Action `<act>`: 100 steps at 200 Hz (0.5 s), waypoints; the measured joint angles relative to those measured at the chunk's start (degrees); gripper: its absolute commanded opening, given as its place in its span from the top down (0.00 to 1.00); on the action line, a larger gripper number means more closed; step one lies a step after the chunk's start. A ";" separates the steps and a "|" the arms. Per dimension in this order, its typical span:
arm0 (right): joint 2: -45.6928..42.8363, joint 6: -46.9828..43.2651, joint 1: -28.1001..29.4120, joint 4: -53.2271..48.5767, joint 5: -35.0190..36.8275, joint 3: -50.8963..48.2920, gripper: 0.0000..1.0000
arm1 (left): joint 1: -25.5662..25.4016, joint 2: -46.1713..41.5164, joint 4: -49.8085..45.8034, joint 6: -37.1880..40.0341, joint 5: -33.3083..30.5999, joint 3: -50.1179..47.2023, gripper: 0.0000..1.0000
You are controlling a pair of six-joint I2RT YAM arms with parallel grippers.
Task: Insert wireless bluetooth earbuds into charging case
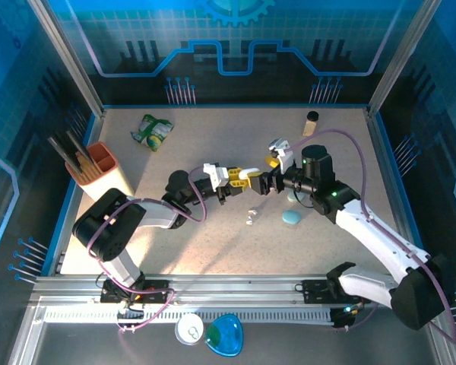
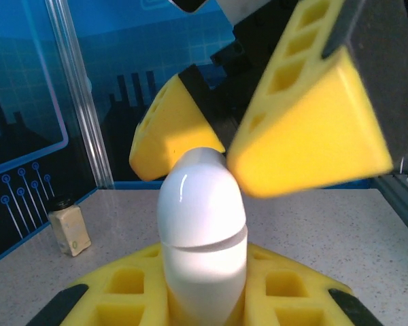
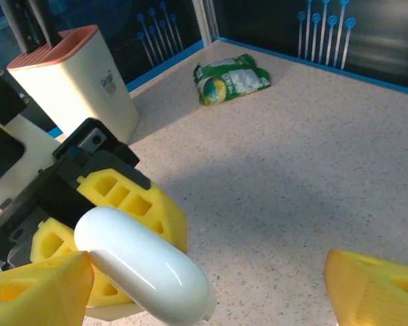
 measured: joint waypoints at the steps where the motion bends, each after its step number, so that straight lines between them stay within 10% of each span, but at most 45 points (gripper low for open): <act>1: -0.04 0.00 0.00 0.02 0.09 0.00 0.13 | 0.00 0.00 -0.02 0.04 -0.04 0.00 0.81; 100: -8.63 8.70 -6.97 1.42 8.35 -2.14 0.14 | -1.38 0.00 0.52 3.82 -0.37 -2.19 0.84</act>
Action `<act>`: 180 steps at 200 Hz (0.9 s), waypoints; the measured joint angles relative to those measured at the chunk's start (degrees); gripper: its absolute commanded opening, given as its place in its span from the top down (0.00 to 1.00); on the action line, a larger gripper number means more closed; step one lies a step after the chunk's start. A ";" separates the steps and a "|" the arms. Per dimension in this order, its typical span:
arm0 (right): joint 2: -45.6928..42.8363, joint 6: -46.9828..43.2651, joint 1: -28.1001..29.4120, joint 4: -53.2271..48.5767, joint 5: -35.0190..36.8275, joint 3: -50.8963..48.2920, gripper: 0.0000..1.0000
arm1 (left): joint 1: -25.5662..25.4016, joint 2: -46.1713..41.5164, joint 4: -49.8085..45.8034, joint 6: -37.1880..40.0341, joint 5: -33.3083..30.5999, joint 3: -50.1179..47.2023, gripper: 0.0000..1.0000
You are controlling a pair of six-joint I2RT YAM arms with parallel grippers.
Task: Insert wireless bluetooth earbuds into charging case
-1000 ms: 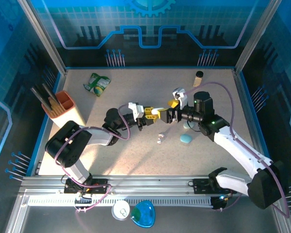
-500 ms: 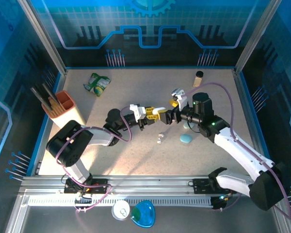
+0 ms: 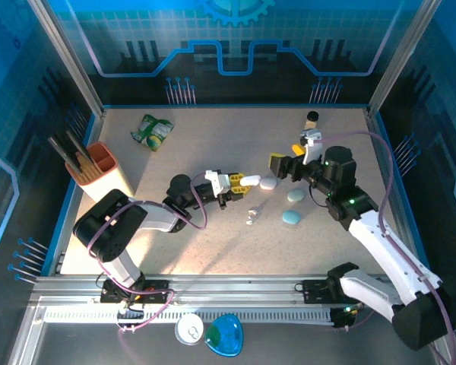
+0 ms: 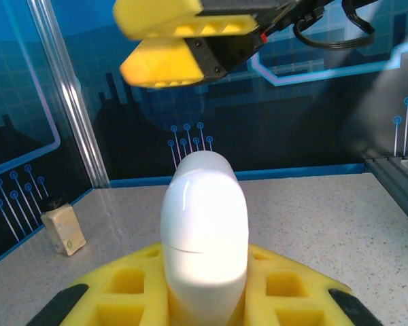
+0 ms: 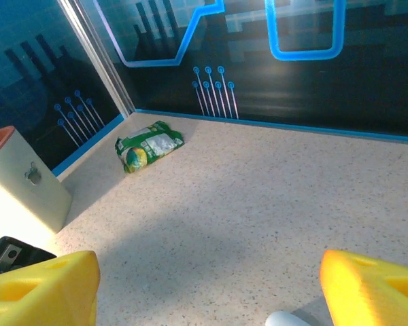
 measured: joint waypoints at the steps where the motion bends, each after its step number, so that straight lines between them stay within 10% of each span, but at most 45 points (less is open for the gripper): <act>1: -0.22 -0.15 -0.09 0.07 -0.31 -0.24 0.14 | 0.00 0.00 -0.02 0.00 -0.02 0.00 0.84; 93: -1.60 -21.68 9.60 -1.53 -2.97 -8.09 0.12 | -0.02 -0.02 0.00 1.77 0.17 -1.42 0.89; 180: 0.00 -19.93 10.19 2.27 4.26 -7.96 0.11 | 0.48 -0.24 -0.04 2.16 0.87 -2.43 1.00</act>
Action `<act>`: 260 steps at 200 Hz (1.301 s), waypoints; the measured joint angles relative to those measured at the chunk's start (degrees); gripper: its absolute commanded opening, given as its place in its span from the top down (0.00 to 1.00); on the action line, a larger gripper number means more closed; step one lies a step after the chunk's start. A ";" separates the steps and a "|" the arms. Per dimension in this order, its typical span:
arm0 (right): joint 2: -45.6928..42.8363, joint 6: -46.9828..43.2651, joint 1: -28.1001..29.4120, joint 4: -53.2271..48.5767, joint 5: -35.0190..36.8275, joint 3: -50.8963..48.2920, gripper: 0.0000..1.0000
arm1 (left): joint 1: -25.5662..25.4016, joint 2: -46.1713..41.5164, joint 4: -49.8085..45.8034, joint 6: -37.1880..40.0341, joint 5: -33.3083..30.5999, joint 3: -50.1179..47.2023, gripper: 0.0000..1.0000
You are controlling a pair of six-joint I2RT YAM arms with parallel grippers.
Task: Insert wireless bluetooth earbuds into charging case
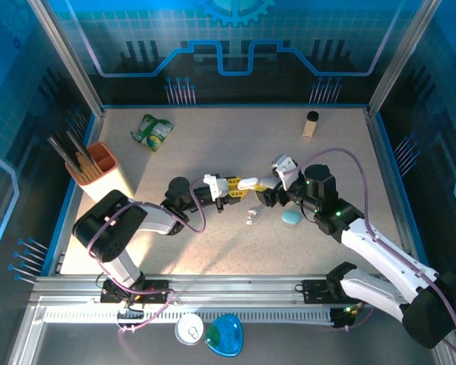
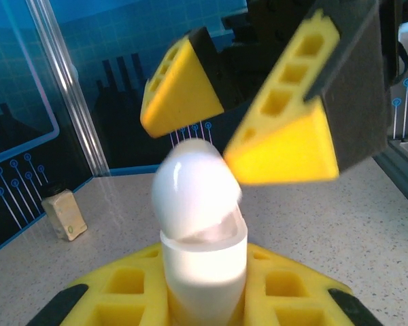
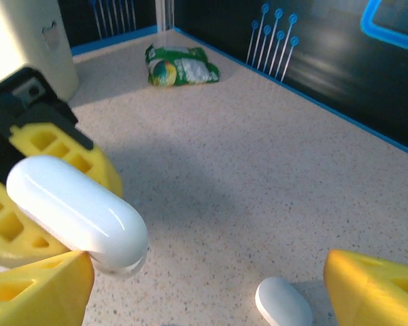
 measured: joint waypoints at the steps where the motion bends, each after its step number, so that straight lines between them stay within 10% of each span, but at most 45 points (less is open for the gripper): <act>1: -0.02 0.15 -0.02 0.09 0.04 0.02 0.11 | 0.00 0.00 0.00 0.00 0.07 -0.02 1.00; 133: -1.90 22.73 -13.25 -7.65 -5.31 -0.15 0.06 | 2.01 0.00 0.28 1.40 -1.42 -4.28 1.00; 260: 23.69 36.79 1.92 -13.42 -7.80 -0.63 0.32 | 9.22 -1.95 0.33 1.46 -3.72 -8.00 1.00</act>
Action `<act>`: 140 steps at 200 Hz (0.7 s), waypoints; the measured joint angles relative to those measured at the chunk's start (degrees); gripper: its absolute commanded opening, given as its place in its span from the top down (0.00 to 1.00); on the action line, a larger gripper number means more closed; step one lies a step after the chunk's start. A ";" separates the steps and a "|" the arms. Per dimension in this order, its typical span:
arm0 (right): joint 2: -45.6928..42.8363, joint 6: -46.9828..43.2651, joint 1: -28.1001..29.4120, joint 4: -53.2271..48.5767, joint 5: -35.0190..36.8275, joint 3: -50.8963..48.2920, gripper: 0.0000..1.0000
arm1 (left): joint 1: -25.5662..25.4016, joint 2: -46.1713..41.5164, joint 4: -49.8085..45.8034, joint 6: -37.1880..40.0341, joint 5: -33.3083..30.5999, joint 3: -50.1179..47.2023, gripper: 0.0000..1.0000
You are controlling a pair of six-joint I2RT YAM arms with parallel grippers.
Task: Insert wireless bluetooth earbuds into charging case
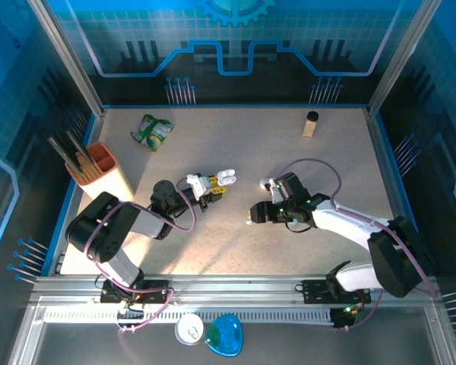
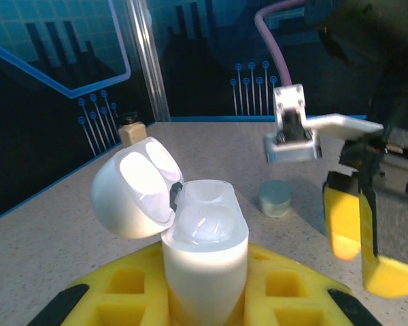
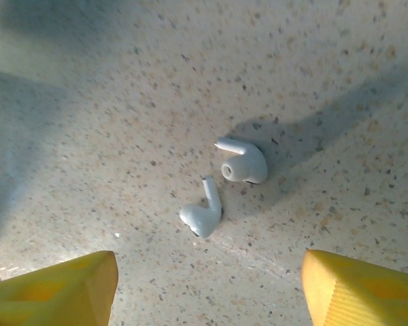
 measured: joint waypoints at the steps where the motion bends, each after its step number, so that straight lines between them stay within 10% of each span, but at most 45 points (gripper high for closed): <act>1: 0.13 -0.02 0.00 0.00 0.00 0.07 0.32 | 0.00 -0.02 0.00 0.00 -0.02 0.00 1.00; 140: 14.49 6.01 0.00 3.96 -4.52 8.02 0.39 | 0.22 -0.17 0.11 -0.02 -0.79 -0.81 1.00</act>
